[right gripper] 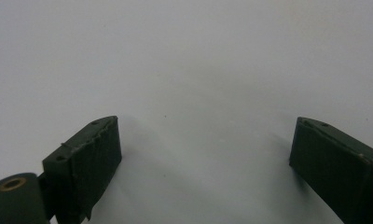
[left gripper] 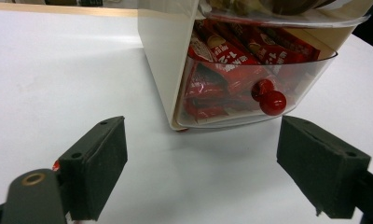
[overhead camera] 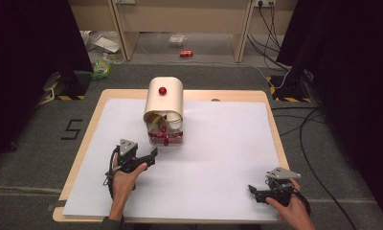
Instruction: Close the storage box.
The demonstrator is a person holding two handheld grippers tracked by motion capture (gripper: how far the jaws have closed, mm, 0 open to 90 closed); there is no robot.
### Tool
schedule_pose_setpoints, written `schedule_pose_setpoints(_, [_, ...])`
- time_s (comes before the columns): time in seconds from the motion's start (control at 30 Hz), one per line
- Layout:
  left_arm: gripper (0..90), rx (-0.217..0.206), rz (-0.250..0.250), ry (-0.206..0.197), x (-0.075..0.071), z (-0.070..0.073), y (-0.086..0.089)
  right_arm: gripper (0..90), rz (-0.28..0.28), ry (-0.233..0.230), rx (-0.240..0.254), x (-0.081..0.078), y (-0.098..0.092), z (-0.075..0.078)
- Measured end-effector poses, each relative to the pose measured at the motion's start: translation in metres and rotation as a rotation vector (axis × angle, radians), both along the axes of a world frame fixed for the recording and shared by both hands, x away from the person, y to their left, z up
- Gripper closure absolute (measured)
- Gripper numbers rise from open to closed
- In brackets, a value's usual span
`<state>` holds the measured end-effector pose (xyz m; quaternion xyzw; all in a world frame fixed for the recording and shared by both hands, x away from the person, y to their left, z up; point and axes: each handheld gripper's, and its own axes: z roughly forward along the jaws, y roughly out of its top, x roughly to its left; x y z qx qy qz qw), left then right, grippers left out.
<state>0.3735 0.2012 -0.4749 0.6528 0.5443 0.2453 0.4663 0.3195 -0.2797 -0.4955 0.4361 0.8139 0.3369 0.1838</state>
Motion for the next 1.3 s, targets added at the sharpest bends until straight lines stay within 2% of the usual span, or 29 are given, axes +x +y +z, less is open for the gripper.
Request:
schedule_pose_setpoints(0.37, [15.7, 0.011, -0.008, 0.005, -0.005, 0.0, -0.001, 8.9, 0.002, 0.001, 0.0, 0.0, 0.0, 0.0])
schedule_pose_setpoints(0.87, [15.7, 0.024, -0.018, -0.035, -0.025, 0.013, 0.001, 8.9, 0.002, 0.002, 0.0, 0.0, 0.0, 0.0])
schedule_pose_setpoints(1.3, [15.7, 0.033, -0.025, -0.021, -0.039, 0.005, 0.002, 8.9, 0.003, 0.0, -0.001, 0.0, 0.0, 0.0])
